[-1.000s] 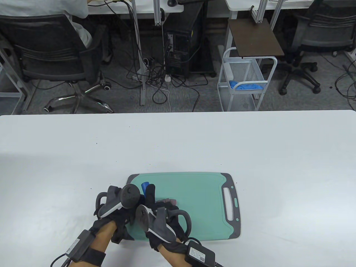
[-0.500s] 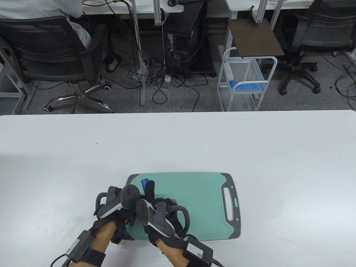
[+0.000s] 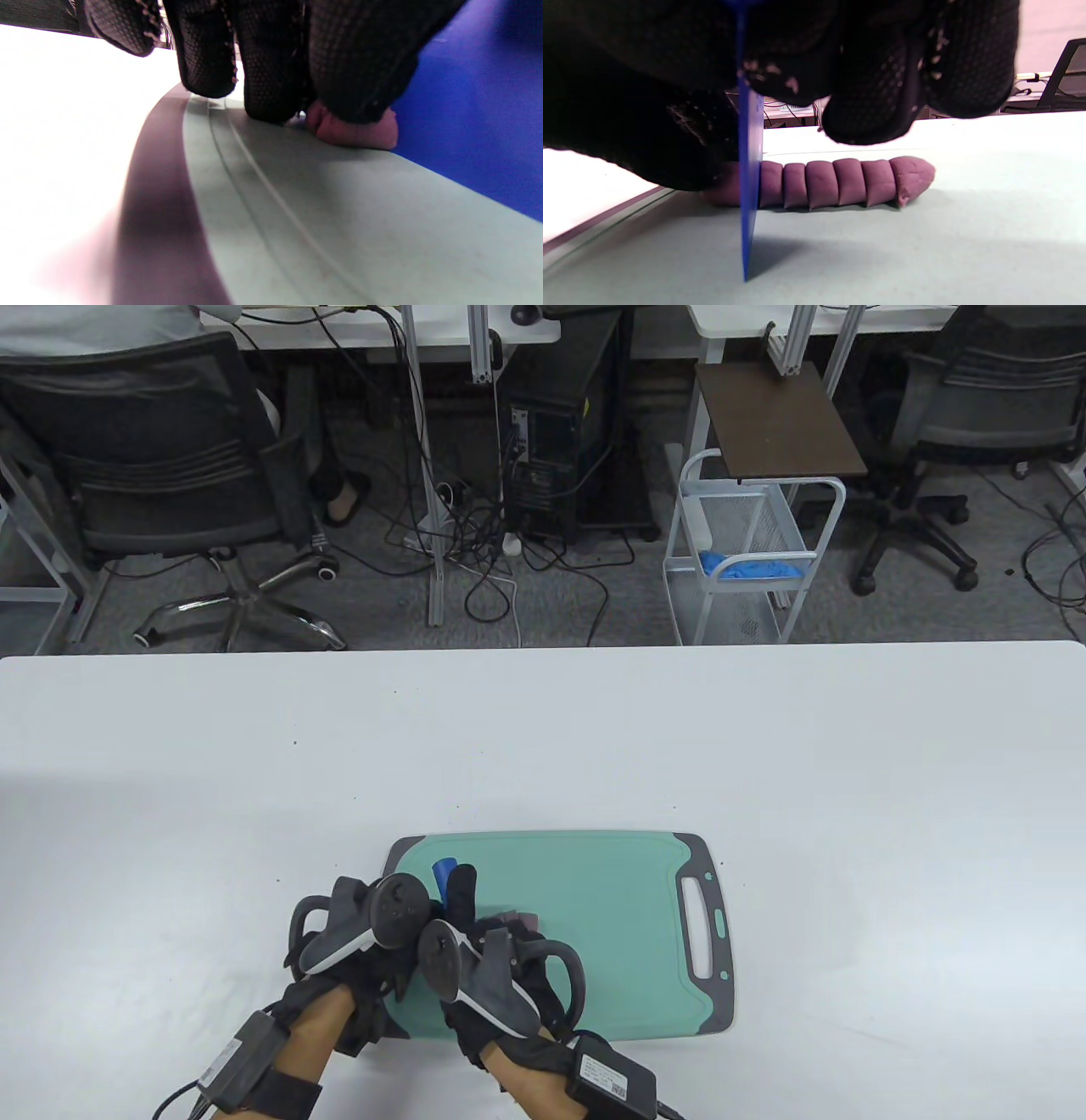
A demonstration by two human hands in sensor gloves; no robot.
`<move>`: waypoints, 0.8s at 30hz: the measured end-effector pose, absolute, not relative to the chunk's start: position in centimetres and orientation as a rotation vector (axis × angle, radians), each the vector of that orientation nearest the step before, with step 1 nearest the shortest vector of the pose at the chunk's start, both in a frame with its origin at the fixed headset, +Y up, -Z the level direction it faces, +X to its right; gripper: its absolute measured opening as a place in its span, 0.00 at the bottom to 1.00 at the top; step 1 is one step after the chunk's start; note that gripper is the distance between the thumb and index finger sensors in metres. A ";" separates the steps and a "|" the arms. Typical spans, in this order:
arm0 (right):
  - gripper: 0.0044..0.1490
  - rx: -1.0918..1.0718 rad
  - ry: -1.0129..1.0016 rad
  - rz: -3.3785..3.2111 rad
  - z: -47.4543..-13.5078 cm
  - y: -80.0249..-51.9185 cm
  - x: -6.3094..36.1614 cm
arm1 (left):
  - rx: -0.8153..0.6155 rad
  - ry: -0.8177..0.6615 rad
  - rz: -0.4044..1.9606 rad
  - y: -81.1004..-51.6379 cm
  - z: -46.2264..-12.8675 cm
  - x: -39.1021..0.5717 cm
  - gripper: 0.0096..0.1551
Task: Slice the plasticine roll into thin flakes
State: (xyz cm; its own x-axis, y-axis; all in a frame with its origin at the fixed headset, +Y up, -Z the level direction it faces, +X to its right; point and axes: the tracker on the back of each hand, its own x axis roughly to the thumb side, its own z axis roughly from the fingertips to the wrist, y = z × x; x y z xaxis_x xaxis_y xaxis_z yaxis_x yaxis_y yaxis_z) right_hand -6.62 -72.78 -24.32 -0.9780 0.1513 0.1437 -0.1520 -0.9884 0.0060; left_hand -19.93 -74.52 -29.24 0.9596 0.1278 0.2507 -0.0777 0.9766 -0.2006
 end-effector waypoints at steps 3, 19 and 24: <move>0.56 0.202 0.010 2.953 -24.3 -72.8 -6.2 | -0.170 -0.268 0.072 -74.5 -29.1 -19.8 0.29; 0.55 0.199 -0.076 2.900 -23.8 -71.4 -5.7 | -0.163 -0.243 0.074 -74.3 -29.3 -20.2 0.27; 0.55 0.206 -0.087 2.886 -23.5 -70.7 -5.8 | -0.168 -0.236 0.092 -74.4 -29.5 -20.4 0.27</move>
